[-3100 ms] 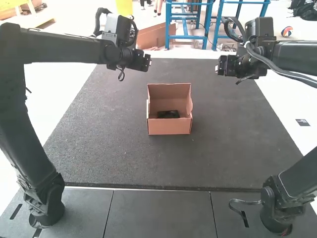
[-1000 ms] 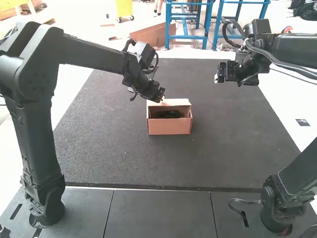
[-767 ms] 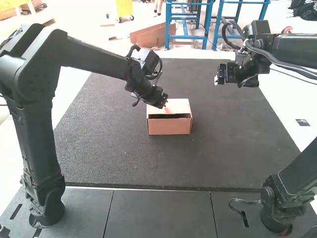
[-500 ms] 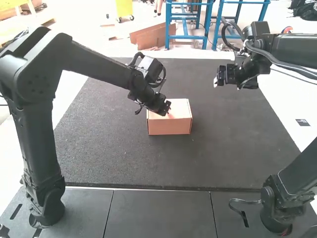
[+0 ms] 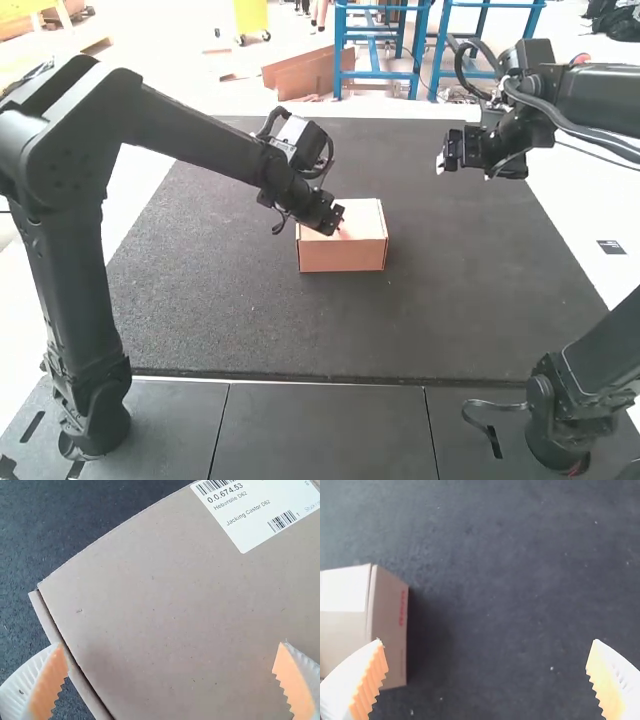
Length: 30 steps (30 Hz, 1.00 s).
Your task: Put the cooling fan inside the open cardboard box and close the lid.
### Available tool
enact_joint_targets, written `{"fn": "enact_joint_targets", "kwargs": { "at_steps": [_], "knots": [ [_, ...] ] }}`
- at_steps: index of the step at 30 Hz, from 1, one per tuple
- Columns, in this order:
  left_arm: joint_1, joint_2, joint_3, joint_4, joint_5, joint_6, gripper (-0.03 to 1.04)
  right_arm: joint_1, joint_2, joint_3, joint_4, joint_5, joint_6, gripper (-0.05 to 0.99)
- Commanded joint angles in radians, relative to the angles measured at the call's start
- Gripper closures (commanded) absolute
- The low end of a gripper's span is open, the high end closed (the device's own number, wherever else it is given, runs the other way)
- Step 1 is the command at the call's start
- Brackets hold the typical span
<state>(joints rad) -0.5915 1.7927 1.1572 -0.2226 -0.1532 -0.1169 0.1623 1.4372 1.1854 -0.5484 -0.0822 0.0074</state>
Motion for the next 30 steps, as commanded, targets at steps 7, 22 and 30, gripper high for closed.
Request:
{"fn": "enact_joint_targets", "kwargs": {
  "at_steps": [7, 22, 30],
  "knots": [
    [0.041, -0.165, 0.274, -0.153, 0.003, -0.015, 0.04, -0.014, -0.057, 0.019, 0.007, -0.013, 0.006, 0.02],
    [0.114, -0.42, 0.056, -0.004, 0.0, -0.059, 0.04, -0.007, -0.356, -0.188, 0.303, -0.067, 0.005, 0.03],
    [0.113, -0.621, -0.189, 0.229, -0.016, -0.023, 0.04, -0.015, -0.54, -0.313, 0.387, -0.067, -0.014, 0.03]
  ]
}}
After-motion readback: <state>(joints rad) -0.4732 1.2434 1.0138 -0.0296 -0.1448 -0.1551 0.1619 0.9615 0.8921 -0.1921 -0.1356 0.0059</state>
